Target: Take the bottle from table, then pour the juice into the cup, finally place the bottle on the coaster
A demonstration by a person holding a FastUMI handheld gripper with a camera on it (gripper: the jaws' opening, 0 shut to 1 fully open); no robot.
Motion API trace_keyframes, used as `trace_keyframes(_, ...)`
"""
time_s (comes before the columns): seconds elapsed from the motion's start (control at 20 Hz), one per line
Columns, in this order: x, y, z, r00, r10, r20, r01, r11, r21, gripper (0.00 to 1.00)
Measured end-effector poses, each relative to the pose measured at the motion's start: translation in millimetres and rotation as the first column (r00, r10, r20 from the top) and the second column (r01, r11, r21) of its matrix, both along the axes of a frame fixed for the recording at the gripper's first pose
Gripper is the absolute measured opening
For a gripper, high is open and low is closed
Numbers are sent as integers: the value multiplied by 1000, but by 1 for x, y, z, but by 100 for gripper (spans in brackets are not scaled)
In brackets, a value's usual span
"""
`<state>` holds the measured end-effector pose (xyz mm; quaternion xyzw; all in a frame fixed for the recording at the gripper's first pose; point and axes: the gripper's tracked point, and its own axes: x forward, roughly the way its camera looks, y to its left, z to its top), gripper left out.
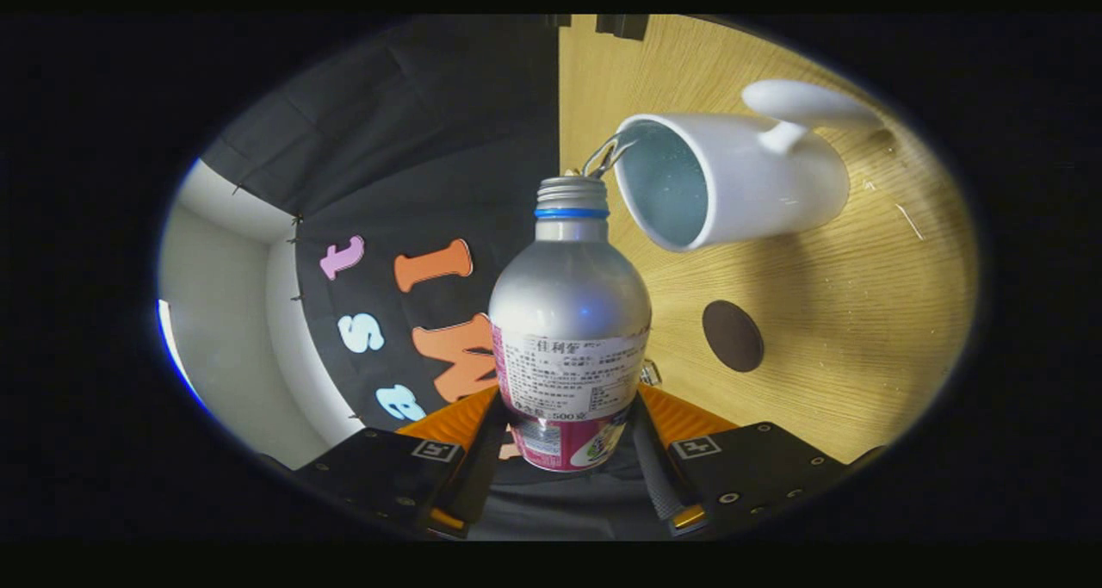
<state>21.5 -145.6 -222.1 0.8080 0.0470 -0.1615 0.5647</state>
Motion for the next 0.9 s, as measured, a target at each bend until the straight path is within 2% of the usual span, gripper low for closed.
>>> trace_keyframes(0.9,5,-2,5,1000,-13,21,11,998,54,74)
